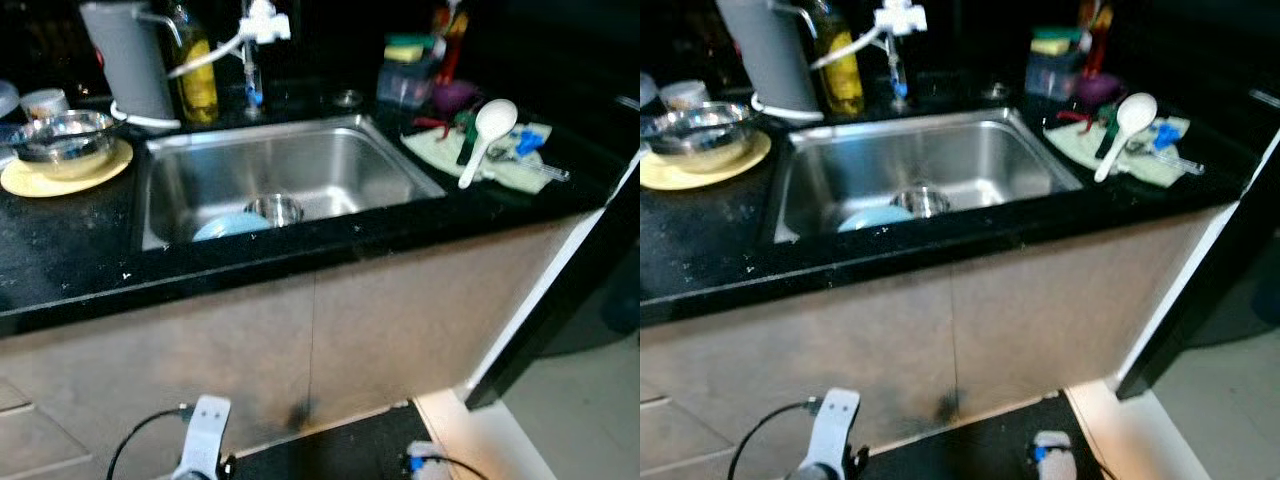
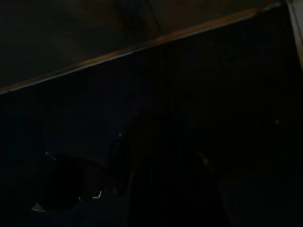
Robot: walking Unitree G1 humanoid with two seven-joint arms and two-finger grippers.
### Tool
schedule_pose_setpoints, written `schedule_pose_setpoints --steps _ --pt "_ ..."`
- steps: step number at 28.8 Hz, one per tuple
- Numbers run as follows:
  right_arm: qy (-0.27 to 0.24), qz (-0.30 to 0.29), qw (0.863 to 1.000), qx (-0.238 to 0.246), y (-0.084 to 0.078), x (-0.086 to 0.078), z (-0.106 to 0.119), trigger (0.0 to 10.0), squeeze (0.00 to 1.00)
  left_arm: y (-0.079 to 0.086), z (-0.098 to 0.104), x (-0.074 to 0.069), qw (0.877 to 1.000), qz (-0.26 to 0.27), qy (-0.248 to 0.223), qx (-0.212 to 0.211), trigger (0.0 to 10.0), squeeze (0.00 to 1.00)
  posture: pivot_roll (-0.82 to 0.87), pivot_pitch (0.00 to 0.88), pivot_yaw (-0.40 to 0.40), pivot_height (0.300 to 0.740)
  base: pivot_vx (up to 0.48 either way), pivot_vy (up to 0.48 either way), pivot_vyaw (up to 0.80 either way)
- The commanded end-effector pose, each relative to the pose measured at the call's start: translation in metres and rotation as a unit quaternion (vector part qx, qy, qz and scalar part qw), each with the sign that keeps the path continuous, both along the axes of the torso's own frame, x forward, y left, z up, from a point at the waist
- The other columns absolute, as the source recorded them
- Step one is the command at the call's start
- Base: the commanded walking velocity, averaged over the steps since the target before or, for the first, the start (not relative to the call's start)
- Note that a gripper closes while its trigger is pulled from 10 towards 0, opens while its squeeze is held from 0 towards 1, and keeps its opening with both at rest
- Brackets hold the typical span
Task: Kitchen organization
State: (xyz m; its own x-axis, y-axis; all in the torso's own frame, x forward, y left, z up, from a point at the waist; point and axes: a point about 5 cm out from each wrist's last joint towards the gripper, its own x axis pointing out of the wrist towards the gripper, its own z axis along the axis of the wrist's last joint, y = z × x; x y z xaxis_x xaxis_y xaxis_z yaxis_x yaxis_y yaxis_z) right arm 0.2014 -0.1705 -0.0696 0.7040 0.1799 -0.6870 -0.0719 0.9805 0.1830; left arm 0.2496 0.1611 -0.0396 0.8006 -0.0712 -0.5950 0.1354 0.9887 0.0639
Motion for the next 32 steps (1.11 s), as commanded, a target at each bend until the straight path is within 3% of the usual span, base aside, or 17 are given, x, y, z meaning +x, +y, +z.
schedule_pose_setpoints --steps 1,6,8,9,11,12,14,15,16,17,18,20,23,25,26,29,32 --pt "-0.025 0.009 1.000 0.009 0.001 0.003 0.004 10.0 0.00 -0.001 0.000 -0.004 0.999 -0.040 -0.012 0.021 10.0 0.00 -0.09 0.108 0.007 0.740 0.000 0.000 0.00" --pt "-0.077 0.033 0.996 0.029 -0.003 0.012 0.016 10.0 0.00 -0.006 0.009 0.000 0.996 -0.078 -0.052 0.014 10.0 0.00 -0.08 0.111 0.011 0.740 0.000 0.000 0.00" --pt "-0.138 0.101 0.980 0.098 -0.005 0.021 0.036 10.0 0.00 -0.010 0.024 0.004 0.987 -0.124 -0.100 0.009 10.0 0.00 -0.08 0.113 0.015 0.740 0.000 0.000 0.00" --pt "-0.138 0.101 0.980 0.098 -0.005 0.021 0.036 10.0 0.00 -0.010 0.024 0.004 0.987 -0.124 -0.100 0.009 10.0 0.00 -0.08 0.113 0.015 0.740 0.000 0.000 0.00" --pt "-0.202 0.184 0.949 0.156 -0.008 0.029 0.069 10.0 0.00 -0.010 0.050 0.008 0.971 -0.173 -0.160 0.024 10.0 0.00 -0.09 0.115 0.020 0.740 0.000 0.000 0.00" --pt "-0.202 0.184 0.949 0.156 -0.008 0.029 0.069 10.0 0.00 -0.010 0.050 0.008 0.971 -0.173 -0.160 0.024 10.0 0.00 -0.09 0.115 0.020 0.740 0.000 0.000 0.00" --pt "-0.235 0.243 0.921 0.196 -0.008 0.032 0.097 10.0 0.00 -0.010 0.074 0.010 0.959 -0.195 -0.203 0.024 10.0 0.00 -0.08 0.117 0.020 0.740 0.000 0.000 0.00" --pt "-0.235 0.243 0.921 0.196 -0.008 0.032 0.097 10.0 0.00 -0.010 0.074 0.010 0.959 -0.195 -0.203 0.024 10.0 0.00 -0.08 0.117 0.020 0.740 0.000 0.000 0.00" --pt "-0.236 0.287 0.901 0.224 -0.008 0.032 0.117 10.0 0.00 -0.009 0.091 0.012 0.951 -0.208 -0.229 0.014 10.0 0.00 -0.08 0.115 0.016 0.740 0.000 0.000 0.00" --pt "-0.236 0.287 0.901 0.224 -0.008 0.032 0.117 10.0 0.00 -0.009 0.091 0.012 0.951 -0.208 -0.229 0.014 10.0 0.00 -0.08 0.115 0.016 0.740 0.000 0.000 0.00" --pt "-0.219 0.347 0.873 0.262 -0.007 0.029 0.140 10.0 0.00 -0.008 0.114 0.014 0.939 -0.222 -0.261 -0.011 10.0 0.00 -0.08 0.115 0.015 0.740 0.000 0.000 0.00" --pt "-0.199 0.394 0.851 0.285 -0.006 0.024 0.154 10.0 0.00 -0.006 0.130 0.017 0.933 -0.220 -0.284 -0.029 10.0 0.00 -0.08 0.115 0.013 0.740 0.000 0.000 0.00" --pt "-0.202 0.407 0.839 0.298 -0.008 0.024 0.165 10.0 0.00 -0.003 0.143 0.021 0.928 -0.217 -0.300 -0.035 10.0 0.00 -0.07 0.113 0.009 0.740 0.000 0.000 0.00" --pt "-0.263 0.399 0.811 0.337 -0.012 0.037 0.202 10.0 0.00 0.004 0.180 0.032 0.913 -0.206 -0.347 -0.055 10.0 0.00 -0.07 0.111 0.003 0.740 0.000 0.000 0.00" --pt "-0.263 0.399 0.811 0.337 -0.012 0.037 0.202 10.0 0.00 0.004 0.180 0.032 0.913 -0.206 -0.347 -0.055 10.0 0.00 -0.07 0.111 0.003 0.740 0.000 0.000 0.00" --pt "-0.391 0.353 0.743 0.413 -0.020 0.054 0.264 10.0 0.00 0.004 0.234 0.036 0.883 -0.219 -0.400 -0.116 10.0 0.00 -0.07 0.108 0.003 0.740 0.000 0.000 0.00" --pt "-0.420 0.337 0.726 0.427 -0.021 0.056 0.280 10.0 0.00 0.003 0.250 0.034 0.874 -0.223 -0.409 -0.140 10.0 0.00 -0.06 0.104 0.004 0.740 0.000 0.000 0.00"
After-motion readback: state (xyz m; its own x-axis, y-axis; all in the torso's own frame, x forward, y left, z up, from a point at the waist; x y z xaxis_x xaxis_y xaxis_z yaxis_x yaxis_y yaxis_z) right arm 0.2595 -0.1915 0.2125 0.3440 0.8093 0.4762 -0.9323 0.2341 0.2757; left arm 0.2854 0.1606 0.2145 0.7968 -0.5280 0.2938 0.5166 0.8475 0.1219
